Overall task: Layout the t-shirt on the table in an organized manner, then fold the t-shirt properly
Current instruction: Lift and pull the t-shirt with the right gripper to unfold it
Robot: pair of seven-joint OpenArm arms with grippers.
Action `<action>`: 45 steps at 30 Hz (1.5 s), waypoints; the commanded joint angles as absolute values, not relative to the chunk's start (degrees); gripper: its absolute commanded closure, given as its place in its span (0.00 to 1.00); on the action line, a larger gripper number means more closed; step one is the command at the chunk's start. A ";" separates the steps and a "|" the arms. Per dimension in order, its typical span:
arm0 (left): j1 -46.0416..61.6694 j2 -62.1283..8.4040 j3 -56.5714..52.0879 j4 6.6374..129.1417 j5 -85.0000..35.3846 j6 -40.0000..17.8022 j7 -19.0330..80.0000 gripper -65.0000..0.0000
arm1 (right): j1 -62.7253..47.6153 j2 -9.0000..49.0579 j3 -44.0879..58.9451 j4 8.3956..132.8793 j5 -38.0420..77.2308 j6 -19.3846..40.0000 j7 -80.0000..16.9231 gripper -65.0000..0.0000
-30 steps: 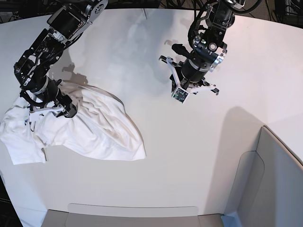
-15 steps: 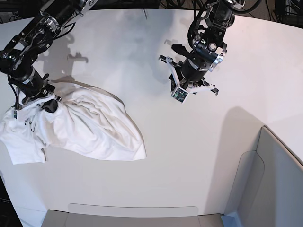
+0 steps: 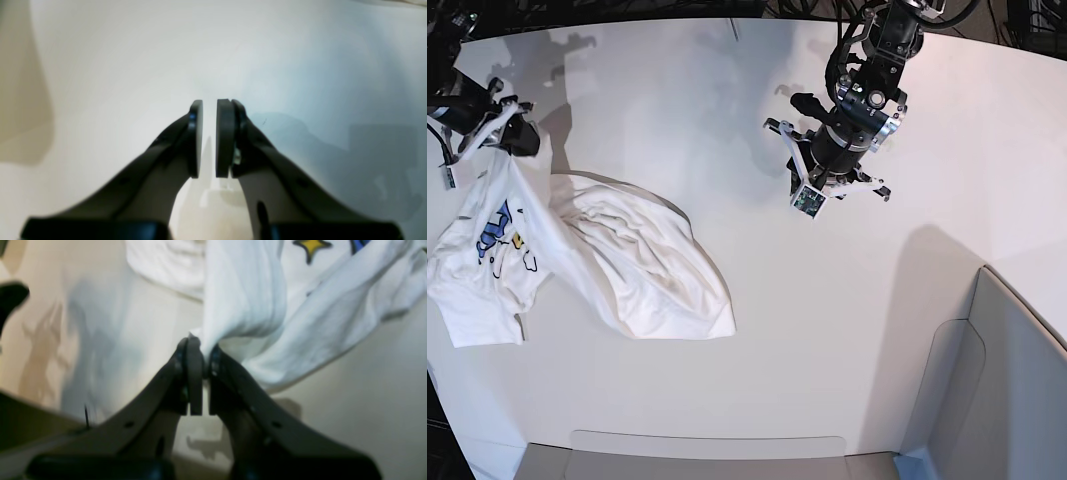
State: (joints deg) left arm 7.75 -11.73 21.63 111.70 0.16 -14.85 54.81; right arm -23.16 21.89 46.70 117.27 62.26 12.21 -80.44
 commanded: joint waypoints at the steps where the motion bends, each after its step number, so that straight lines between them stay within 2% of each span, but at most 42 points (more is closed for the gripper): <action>1: 7.34 -11.74 21.49 112.66 0.40 -14.64 53.49 0.86 | -25.27 24.48 48.04 118.11 65.80 12.26 -80.00 1.00; 10: 7.43 -11.74 21.49 112.66 0.31 -14.64 53.41 0.86 | -42.15 36.26 62.73 117.85 81.63 12.35 -80.00 1.00; 13: 7.43 -11.74 21.49 112.66 0.31 -14.64 53.41 0.86 | -47.43 39.60 66.33 117.85 82.51 12.35 -80.00 1.00; 18: 7.43 -11.65 20.79 112.66 0.31 -14.64 53.41 0.86 | -56.31 43.65 65.71 117.85 80.22 12.35 -80.00 1.00; 22: 8.13 -11.38 19.38 112.66 0.31 -14.64 53.32 0.86 | -57.80 46.20 55.60 117.85 69.93 12.35 -80.00 1.00; 28: 8.13 -11.56 19.21 112.66 0.22 -14.64 53.23 0.86 | -54.81 46.64 29.58 117.76 32.66 12.09 -80.00 1.00; 30: 8.13 -11.56 19.21 112.57 0.22 -14.64 53.23 0.86 | -51.12 43.82 23.60 117.23 19.03 12.09 -80.00 1.00; 34: 8.13 -11.56 19.12 112.66 0.22 -14.64 53.23 0.86 | -46.90 36.79 23.78 117.41 1.80 12.26 -80.00 1.00; 37: 8.04 -11.38 19.12 112.66 0.22 -14.55 53.23 0.86 | -45.58 34.95 23.78 117.58 -5.23 12.18 -78.46 0.99; 41: 7.96 -11.38 19.03 112.84 0.22 -14.55 53.23 0.86 | -44.00 34.86 24.75 117.93 -5.85 12.00 -76.09 0.88; 45: 7.96 -11.21 17.10 112.84 0.31 -14.55 53.23 0.86 | -42.24 33.45 29.23 118.29 -5.05 12.18 -75.65 0.84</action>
